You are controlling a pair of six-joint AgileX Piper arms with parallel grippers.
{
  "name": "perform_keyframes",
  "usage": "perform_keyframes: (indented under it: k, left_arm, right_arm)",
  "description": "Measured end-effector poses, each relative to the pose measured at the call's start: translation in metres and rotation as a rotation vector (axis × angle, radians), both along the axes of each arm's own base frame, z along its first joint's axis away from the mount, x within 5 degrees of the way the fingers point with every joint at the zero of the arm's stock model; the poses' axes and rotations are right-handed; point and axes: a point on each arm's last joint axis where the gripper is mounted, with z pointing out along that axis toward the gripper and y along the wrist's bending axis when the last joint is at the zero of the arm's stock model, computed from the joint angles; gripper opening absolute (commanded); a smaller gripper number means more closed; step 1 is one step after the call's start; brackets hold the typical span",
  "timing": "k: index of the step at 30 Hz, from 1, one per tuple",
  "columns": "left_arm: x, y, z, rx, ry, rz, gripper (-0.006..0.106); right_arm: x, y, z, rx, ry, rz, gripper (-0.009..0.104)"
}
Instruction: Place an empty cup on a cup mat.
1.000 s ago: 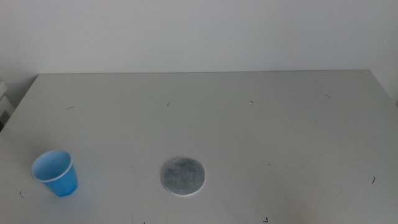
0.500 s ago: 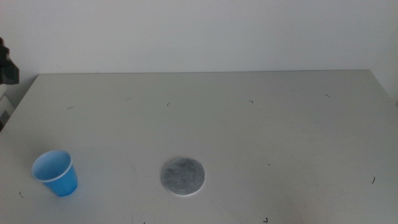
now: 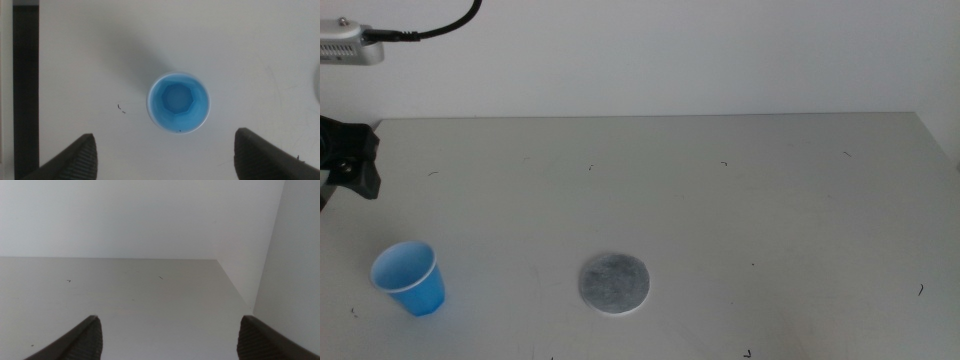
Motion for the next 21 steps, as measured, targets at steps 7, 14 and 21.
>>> perform_keyframes:
  k: [7,14,21]
  left_arm:
    - [0.023,0.02,-0.03,-0.02,0.113,-0.034,0.105]
    - [0.053,0.035,-0.073,-0.014,0.225,-0.073,0.105]
    - [0.073,0.037,-0.117,-0.036,0.351,-0.092,0.105]
  right_arm:
    - [0.0,0.0,0.0,0.0,0.0,0.0,0.094]
    - [0.0,0.0,0.0,0.0,0.0,0.0,0.094]
    - [0.0,0.0,0.0,0.0,0.0,0.0,0.094]
